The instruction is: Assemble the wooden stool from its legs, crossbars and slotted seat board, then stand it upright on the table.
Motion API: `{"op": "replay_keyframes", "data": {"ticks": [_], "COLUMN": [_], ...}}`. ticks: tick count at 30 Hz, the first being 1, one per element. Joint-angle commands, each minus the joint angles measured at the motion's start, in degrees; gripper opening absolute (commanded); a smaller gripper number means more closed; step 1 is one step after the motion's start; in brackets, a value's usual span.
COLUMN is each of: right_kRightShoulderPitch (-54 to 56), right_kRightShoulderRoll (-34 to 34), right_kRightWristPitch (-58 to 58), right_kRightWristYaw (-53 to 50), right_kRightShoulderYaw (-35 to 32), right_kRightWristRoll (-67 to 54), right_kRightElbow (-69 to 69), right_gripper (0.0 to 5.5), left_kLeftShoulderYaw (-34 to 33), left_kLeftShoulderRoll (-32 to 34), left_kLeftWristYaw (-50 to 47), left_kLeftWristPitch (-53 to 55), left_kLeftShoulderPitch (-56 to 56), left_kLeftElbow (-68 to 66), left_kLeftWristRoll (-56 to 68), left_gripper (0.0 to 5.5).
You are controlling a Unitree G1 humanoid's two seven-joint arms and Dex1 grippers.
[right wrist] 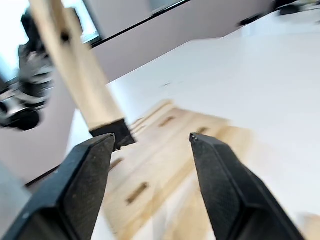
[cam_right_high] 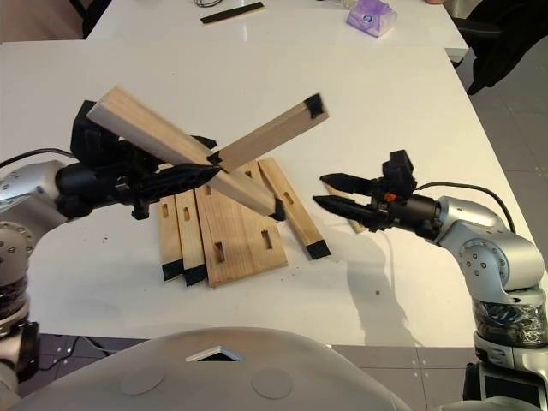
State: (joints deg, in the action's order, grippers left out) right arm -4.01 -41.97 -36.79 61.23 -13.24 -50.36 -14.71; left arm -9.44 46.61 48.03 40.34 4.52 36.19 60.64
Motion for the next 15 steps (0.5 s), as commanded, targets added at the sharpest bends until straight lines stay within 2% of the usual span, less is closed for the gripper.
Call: {"op": "replay_keyframes", "data": {"ticks": [1, 5, 15], "right_kRightShoulderPitch": [-3.79, -6.70, -8.28], "right_kRightShoulderRoll": [1.52, 2.93, 3.95], "right_kRightWristPitch": [2.07, 3.33, 4.77], "right_kRightWristYaw": [-1.86, -3.21, -4.24], "right_kRightShoulderYaw": [-2.37, -2.68, -1.43], "right_kRightWristRoll": [1.37, 2.21, 4.30], "right_kRightElbow": [-1.27, -3.73, -5.71], "right_gripper": [2.77, 2.77, 2.77], "left_kLeftShoulderYaw": [-4.07, -8.10, -5.65], "left_kLeftShoulderRoll": [5.32, 6.83, 8.51], "left_kLeftWristYaw": [6.04, 8.01, 11.58], "left_kLeftWristPitch": [-2.58, -1.95, -5.99], "left_kLeftShoulderPitch": [-8.71, -14.64, -18.06], "left_kLeftElbow": [4.74, 7.70, 6.87], "left_kLeftWristRoll": [-5.78, -5.06, -13.37], "left_gripper": [2.03, 2.03, 2.03]}}
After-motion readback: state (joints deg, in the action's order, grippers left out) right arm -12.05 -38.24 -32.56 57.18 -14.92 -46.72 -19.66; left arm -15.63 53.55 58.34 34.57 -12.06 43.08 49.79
